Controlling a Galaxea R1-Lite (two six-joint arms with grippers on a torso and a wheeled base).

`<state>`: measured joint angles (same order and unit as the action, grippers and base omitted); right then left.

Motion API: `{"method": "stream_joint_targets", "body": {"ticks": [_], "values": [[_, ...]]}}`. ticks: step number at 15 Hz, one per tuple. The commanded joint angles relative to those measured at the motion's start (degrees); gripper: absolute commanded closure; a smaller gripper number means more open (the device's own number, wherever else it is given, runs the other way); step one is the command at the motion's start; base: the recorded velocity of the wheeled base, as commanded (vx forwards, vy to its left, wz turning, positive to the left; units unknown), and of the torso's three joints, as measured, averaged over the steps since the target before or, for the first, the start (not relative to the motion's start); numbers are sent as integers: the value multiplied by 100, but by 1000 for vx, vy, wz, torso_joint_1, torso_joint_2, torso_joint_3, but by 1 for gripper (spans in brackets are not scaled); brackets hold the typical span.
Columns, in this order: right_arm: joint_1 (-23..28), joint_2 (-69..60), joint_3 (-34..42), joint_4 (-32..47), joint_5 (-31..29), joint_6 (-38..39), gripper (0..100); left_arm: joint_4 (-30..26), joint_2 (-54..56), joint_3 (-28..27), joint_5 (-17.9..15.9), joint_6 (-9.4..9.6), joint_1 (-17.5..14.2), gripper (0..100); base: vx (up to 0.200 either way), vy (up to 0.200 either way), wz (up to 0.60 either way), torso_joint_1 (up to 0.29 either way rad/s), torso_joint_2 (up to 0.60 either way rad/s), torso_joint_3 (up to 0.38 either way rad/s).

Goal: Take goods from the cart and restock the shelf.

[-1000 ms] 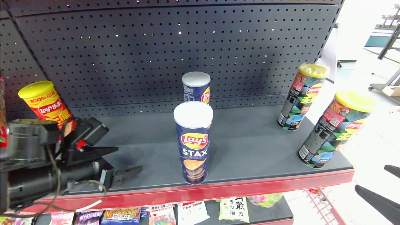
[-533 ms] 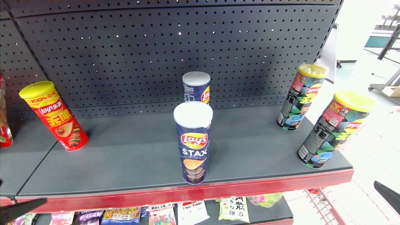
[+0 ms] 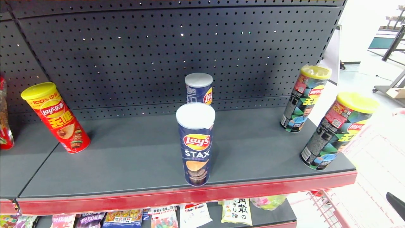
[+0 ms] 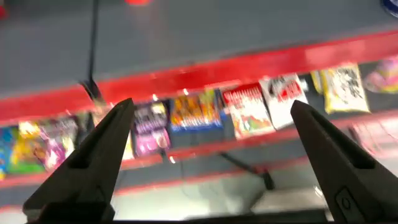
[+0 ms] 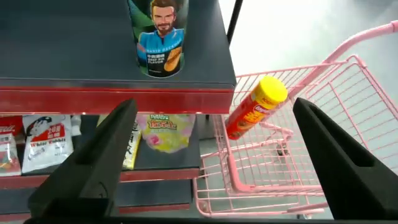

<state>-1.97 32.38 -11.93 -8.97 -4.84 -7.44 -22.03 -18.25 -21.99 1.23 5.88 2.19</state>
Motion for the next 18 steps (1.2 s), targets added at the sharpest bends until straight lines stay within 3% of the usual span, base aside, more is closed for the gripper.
{"method": "stream_joint_targets", "body": {"ticks": [1, 5, 9, 13, 18], "values": [[57, 23, 25, 150, -17, 5, 0, 146, 322, 81, 0, 36, 35, 0, 0, 0, 0, 0, 0, 0], [48, -39, -37, 361, -17, -3, 0, 252, 260, 11, 88, 660, 115, 0, 0, 0, 0, 0, 0, 0], [57, -109, -2, 370, -35, -21, 0, 260, 252, 2, 132, 652, 115, 0, 0, 0, 0, 0, 0, 0], [57, -126, 7, 370, -35, -30, 0, 269, 278, 2, 114, 660, 115, 0, -200, 0, 0, 10, 4, -2], [57, -153, 33, 370, -35, -39, 0, 269, 331, 2, 79, 678, 115, 0, 0, 0, 0, 0, 0, 0]]}}
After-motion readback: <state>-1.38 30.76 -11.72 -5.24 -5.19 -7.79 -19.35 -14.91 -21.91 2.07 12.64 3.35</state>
